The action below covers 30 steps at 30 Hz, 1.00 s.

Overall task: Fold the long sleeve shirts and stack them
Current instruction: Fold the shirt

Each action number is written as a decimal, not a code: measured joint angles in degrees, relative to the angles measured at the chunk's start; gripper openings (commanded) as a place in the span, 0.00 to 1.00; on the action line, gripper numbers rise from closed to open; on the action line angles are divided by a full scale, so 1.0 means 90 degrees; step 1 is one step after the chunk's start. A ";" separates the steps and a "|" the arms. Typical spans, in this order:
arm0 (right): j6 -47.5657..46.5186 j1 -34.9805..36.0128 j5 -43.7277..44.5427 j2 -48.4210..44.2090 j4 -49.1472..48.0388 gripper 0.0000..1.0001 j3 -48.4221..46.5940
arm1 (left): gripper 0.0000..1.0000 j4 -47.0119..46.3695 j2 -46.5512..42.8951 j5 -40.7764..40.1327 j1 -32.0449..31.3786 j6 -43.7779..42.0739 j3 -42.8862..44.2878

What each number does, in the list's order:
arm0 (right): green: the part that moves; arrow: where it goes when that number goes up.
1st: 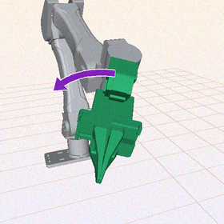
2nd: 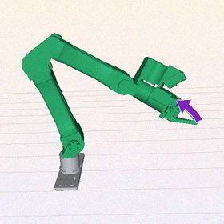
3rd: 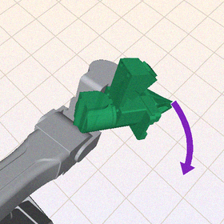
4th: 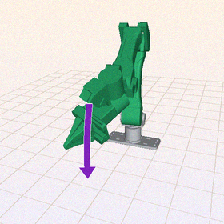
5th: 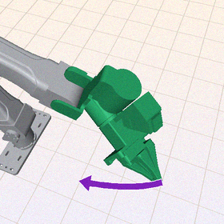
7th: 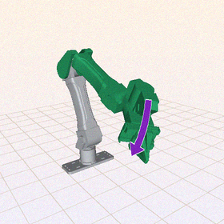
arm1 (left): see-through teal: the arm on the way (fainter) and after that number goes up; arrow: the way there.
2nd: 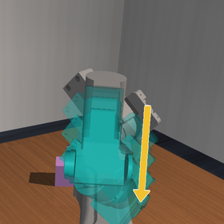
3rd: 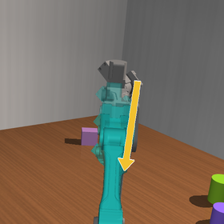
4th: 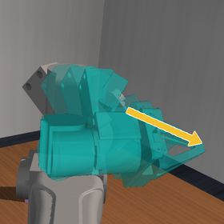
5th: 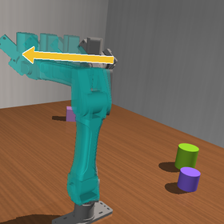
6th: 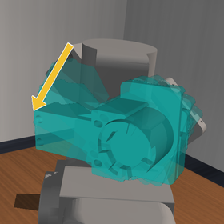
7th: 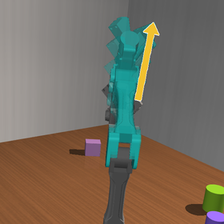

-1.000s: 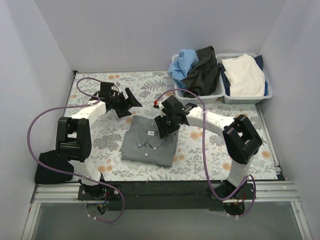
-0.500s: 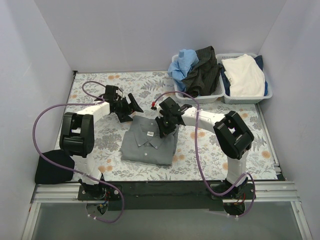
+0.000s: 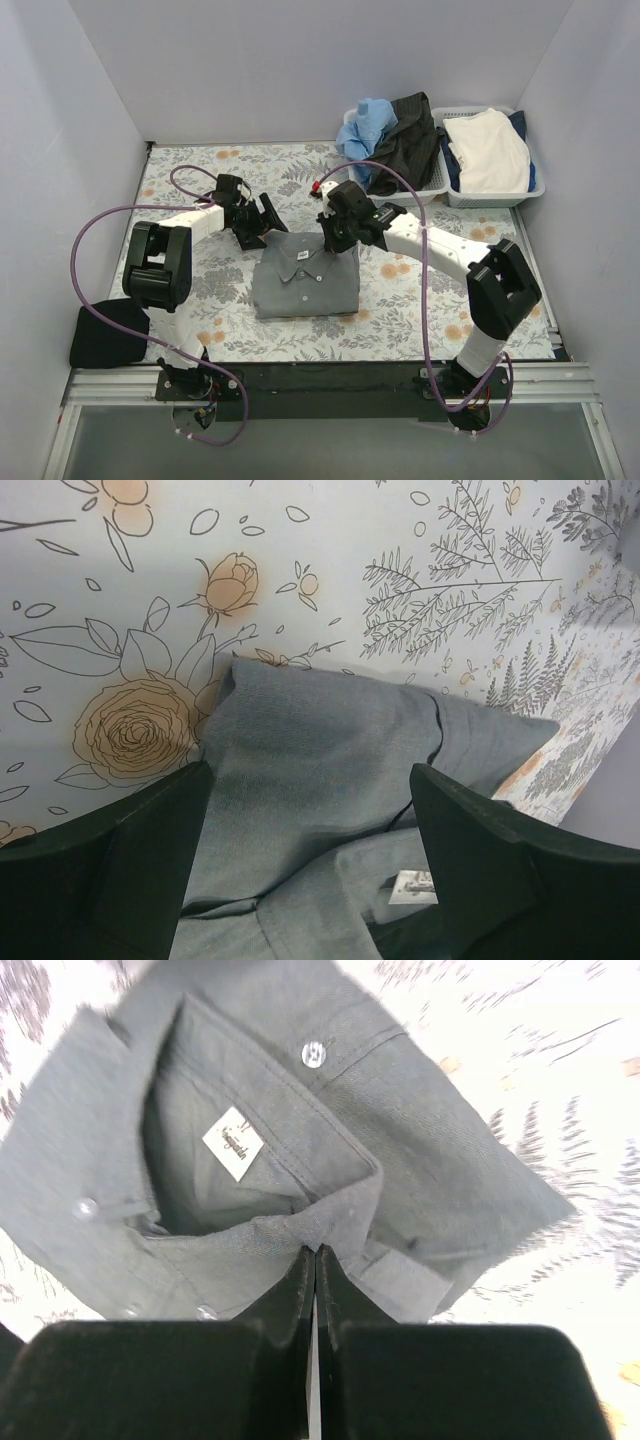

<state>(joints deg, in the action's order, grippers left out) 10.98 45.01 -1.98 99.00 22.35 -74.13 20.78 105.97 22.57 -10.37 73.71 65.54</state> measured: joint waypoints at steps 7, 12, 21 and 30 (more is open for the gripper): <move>0.0029 -0.0002 0.0794 -0.0457 -0.0338 0.01 0.0175 | 0.79 0.0092 0.0056 -0.0143 -0.0041 0.0024 0.0087; 0.0265 -0.0092 0.1481 -0.0508 -0.0457 0.01 0.0423 | 0.78 0.0185 0.0063 -0.0362 -0.0117 0.0027 0.0141; 0.0415 -0.0515 0.1831 0.0265 -0.0622 0.20 0.0119 | 0.80 0.0318 0.0063 -0.0692 -0.0168 0.0024 0.0219; 0.0097 -0.0500 0.0729 0.1100 -0.0508 0.60 -0.0551 | 0.84 0.0794 0.0058 -0.1095 -0.0170 -0.0066 0.0478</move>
<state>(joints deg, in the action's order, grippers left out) 11.86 40.51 4.58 108.90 17.78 -79.09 27.92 106.50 12.71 -11.90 73.12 69.84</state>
